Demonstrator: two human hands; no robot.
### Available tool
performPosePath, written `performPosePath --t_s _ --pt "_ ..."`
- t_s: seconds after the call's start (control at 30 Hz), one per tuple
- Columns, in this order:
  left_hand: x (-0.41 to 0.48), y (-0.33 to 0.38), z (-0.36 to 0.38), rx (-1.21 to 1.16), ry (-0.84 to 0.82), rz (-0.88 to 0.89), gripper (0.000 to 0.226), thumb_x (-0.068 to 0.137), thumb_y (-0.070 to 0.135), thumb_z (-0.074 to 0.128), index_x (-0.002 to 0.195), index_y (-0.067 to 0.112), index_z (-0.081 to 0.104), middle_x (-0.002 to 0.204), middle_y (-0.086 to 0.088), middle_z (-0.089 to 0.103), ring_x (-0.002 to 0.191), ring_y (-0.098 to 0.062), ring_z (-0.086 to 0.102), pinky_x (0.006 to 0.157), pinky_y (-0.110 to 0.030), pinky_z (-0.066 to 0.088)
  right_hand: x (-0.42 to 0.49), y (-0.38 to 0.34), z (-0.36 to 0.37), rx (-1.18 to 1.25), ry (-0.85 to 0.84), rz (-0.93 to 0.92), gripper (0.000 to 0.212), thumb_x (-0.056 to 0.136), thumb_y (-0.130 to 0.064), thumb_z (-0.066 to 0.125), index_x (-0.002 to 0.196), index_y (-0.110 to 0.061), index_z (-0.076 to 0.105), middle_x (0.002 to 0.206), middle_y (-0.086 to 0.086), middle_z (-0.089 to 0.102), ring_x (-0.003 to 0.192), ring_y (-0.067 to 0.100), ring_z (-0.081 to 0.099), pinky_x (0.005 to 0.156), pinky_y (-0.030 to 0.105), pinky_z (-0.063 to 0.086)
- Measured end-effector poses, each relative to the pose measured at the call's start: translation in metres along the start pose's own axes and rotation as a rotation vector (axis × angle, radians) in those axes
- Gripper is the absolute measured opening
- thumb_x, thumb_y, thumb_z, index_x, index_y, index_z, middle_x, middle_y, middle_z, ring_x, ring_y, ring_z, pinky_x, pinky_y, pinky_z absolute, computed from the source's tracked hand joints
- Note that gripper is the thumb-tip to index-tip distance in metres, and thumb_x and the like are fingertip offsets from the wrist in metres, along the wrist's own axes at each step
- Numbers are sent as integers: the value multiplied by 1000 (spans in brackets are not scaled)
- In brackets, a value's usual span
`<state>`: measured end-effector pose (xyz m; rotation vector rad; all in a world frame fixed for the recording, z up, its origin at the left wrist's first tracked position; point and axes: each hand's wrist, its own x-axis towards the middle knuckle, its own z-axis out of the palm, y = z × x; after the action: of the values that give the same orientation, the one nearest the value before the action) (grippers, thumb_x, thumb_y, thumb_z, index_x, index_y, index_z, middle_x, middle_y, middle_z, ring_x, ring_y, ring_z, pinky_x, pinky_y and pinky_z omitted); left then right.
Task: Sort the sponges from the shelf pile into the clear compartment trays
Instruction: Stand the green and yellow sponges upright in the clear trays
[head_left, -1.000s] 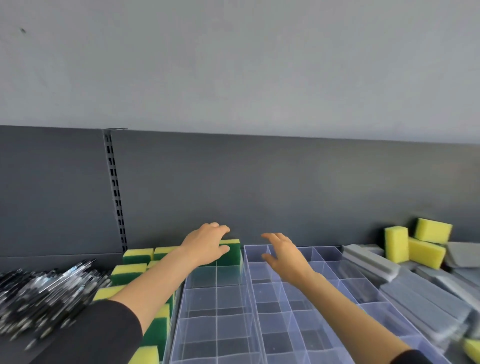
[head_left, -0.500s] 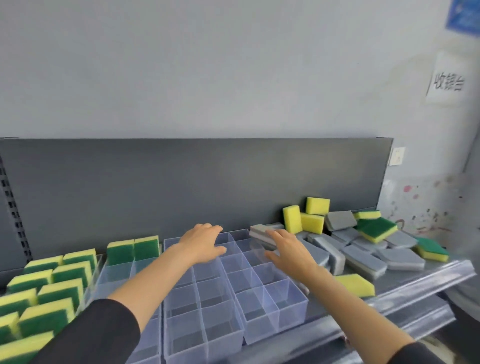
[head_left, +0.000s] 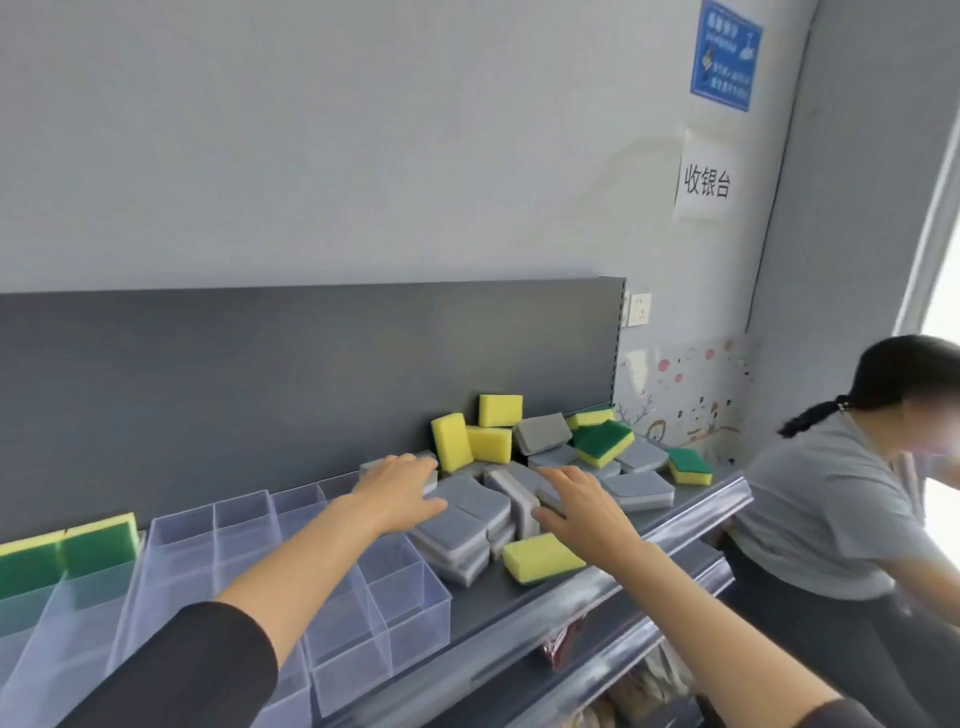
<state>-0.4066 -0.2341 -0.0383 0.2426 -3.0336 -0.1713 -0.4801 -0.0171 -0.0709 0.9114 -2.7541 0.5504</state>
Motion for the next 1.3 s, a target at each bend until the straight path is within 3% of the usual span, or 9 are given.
performPosePath --t_s 0.33,0.43,0.57,0.77,0.9,1.3 --pt "86 51 23 -58 -35 146 52 91 39 49 133 9 42 136 -10 45 129 -28 39 103 -41 38 10 81 -14 4 17 168 55 93 -36 49 142 -17 32 143 4 38 132 22 35 106 35 36" --pt "120 59 27 -78 -18 178 38 90 35 51 117 7 49 128 -11 51 124 -29 44 97 -39 41 27 103 -16 -6 37 209 55 92 -37 50 141 -17 34 142 5 41 131 21 37 106 34 35" --pt "163 63 31 -109 11 195 54 91 36 50 138 13 37 141 -8 42 132 -27 37 104 -42 38 54 123 -19 -12 48 246 53 94 -34 49 141 -16 33 143 4 39 132 20 36 105 31 34" --pt "212 69 41 -132 14 203 45 90 35 52 128 12 46 130 -8 50 125 -26 43 98 -39 41 81 148 -15 -14 65 284 51 93 -36 48 139 -18 36 141 3 41 127 19 41 103 31 37" --pt "236 77 44 -137 22 218 51 92 34 49 137 13 38 136 -7 46 130 -24 39 102 -39 39 97 168 -15 24 86 321 50 93 -38 48 138 -19 38 139 2 42 118 18 51 98 30 40" --pt "315 132 62 -168 -4 234 50 95 32 44 140 12 35 142 -6 42 132 -23 37 104 -39 38 162 235 2 214 99 411 48 93 -37 49 133 -12 43 133 8 50 119 20 50 98 30 40"
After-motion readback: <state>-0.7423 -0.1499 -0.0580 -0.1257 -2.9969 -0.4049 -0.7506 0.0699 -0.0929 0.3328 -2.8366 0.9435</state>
